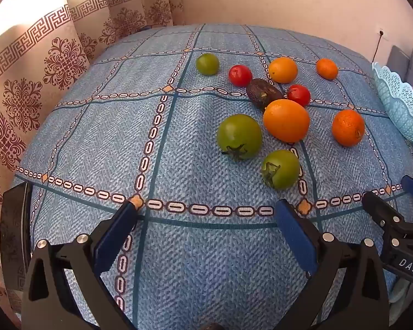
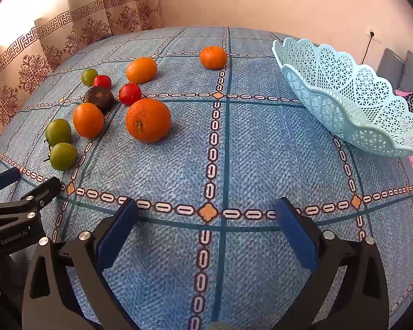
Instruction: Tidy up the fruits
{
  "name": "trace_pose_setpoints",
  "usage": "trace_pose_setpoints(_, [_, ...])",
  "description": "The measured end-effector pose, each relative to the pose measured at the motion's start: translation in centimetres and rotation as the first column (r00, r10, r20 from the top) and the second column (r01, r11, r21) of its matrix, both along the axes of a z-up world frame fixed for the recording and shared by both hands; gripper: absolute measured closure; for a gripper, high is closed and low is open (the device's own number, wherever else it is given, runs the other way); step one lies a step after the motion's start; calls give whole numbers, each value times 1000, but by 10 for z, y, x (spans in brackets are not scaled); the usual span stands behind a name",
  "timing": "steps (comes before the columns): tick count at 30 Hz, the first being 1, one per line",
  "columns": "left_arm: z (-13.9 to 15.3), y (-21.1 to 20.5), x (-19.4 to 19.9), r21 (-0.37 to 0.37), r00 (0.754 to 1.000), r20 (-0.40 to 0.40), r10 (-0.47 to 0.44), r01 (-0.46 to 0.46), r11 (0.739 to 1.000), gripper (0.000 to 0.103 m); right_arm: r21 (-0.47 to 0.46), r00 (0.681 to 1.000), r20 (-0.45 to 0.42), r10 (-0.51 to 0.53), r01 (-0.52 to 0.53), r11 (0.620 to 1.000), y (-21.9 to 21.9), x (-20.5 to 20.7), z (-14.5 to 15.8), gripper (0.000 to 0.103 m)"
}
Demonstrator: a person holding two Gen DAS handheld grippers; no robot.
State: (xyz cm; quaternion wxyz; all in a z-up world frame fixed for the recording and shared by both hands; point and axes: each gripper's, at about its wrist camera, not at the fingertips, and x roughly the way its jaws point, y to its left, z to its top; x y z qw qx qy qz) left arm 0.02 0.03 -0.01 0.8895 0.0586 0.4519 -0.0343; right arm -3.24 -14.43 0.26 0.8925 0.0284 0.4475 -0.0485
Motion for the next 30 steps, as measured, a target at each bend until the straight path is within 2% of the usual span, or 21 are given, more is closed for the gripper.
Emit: trace_pose_setpoints(30, [1,-1,1,-2,1000,3,7,-7,1000,5,-1,1000,0,0,0,1000,0,0,0,2])
